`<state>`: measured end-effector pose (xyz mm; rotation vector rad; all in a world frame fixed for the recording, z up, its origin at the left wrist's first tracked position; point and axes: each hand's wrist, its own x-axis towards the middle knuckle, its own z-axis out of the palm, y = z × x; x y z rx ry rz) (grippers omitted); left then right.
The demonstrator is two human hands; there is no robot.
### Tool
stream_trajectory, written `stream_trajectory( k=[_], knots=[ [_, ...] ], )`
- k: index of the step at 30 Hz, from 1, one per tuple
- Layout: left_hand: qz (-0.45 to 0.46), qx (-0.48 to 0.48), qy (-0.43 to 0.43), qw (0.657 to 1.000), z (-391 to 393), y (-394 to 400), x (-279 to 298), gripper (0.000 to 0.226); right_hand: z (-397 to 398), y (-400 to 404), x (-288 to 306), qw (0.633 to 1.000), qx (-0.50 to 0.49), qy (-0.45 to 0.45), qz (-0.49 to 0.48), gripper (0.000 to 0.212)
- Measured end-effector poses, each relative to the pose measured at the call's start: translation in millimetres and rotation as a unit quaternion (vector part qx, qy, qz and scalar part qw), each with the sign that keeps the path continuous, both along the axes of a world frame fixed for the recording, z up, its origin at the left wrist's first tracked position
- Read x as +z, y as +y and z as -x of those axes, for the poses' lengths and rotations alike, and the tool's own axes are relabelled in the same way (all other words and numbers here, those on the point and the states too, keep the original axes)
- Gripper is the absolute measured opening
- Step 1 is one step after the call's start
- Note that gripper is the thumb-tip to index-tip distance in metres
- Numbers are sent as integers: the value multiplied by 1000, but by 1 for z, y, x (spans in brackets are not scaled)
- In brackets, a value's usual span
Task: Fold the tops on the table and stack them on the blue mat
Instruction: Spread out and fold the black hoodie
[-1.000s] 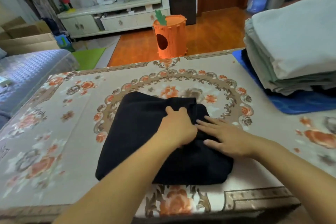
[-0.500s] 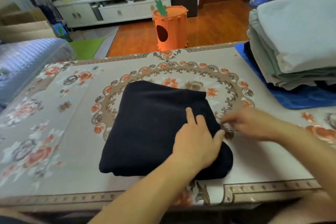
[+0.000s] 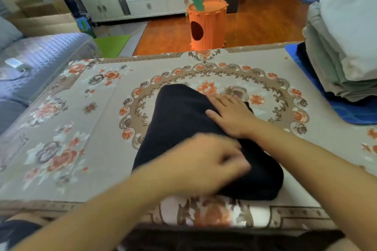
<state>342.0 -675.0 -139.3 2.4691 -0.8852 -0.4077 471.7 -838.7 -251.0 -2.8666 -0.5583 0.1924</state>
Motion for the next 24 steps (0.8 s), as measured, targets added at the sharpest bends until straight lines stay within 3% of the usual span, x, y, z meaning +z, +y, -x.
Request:
stream_trajectory(
  k=[1, 3, 4, 7, 10, 14, 15, 17, 19, 21, 23, 24],
  knots=[
    [17, 49, -130, 990, -14, 24, 6, 32, 0, -1, 2, 1000, -2, -3, 0, 67],
    [-35, 191, -327, 925, -47, 58, 1, 45, -1, -1, 2, 1000, -7, -16, 1, 68],
    [-111, 222, -325, 913, -60, 63, -8, 56, -1, 0, 3, 1000, -5, -16, 1, 68],
    [-271, 176, -178, 930, -75, 58, -69, 81, -2, -3, 5, 1000, -10, 14, 13, 66],
    [-271, 167, -172, 932, -75, 58, -88, 86, -8, 2, 31, 997, -34, 31, 56, 61],
    [-262, 161, -209, 928, -74, 54, -87, 72, 10, 33, 70, 978, -76, -166, -102, 57],
    [-264, 156, -210, 928, -72, 51, -89, 68, 19, 35, 63, 974, -86, -185, -100, 59],
    [-277, 152, -201, 927, -68, 45, -89, 68, 38, 27, 31, 988, -90, -121, -30, 65],
    [-292, 138, -215, 922, -66, 37, -88, 74, 45, 11, 4, 993, -112, 6, 20, 69],
    [-300, 111, -229, 920, -60, 29, -89, 76, 34, 1, 11, 989, -119, 85, 33, 66],
    [-300, 96, -237, 919, -59, 25, -92, 76, 14, 0, 40, 986, -121, 89, 67, 52],
    [-303, 94, -236, 919, -60, 24, -93, 75, 6, 0, 56, 989, -108, 43, 86, 43]
  ],
)
